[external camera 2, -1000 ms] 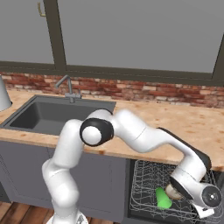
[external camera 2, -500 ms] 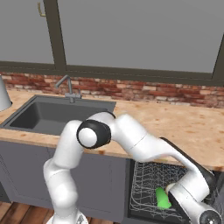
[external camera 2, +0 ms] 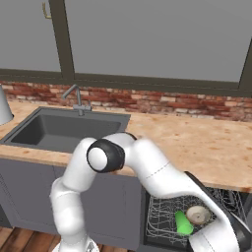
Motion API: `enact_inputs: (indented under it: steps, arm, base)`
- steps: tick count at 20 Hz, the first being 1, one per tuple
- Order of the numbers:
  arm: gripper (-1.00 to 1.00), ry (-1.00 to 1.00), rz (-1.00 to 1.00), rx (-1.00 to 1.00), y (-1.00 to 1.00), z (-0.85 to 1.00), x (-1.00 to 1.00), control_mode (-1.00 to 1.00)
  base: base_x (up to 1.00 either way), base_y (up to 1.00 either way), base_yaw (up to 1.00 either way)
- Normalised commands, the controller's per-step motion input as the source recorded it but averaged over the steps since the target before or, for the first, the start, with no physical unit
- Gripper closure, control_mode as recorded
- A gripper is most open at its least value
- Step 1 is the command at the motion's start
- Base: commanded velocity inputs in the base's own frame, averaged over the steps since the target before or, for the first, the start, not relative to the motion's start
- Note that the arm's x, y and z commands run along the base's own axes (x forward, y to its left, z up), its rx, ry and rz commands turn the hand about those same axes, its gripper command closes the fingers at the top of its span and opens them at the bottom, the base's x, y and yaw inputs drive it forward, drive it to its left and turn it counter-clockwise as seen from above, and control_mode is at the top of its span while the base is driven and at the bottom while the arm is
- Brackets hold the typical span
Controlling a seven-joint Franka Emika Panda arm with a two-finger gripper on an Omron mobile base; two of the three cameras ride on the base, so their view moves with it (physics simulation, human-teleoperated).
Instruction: Pick up the cup and bowl from the counter, place them in the dishwasher, and close the dishwasher door.
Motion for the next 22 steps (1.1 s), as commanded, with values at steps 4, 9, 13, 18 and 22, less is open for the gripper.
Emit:
enact_inputs:
  steps: [4,9,13,18,22]
  arm:
    - [-1.00,-0.05,-0.01,-0.03,0.32,-0.26,-0.51,-1.00]
    - [-1.00,-0.04,0.00,-0.10,0.55,-0.43,-0.30,-1.00]
    - [-1.00,-0.06,0.00,-0.09,0.40,-0.31,-0.15,-1.00]
    - [-1.00,-0.08,0.00,-0.03,0.15,-0.27,-0.06,-1.00]
    - [-1.00,-0.08,0.00,0.00,0.00,-0.30,-0.02,-1.00]
  base:
    - [0.00,0.00,0.00]
    - [0.00,0.00,0.00]
    - [0.00,0.00,0.00]
    - [0.00,0.00,0.00]
    - [0.00,0.00,0.00]
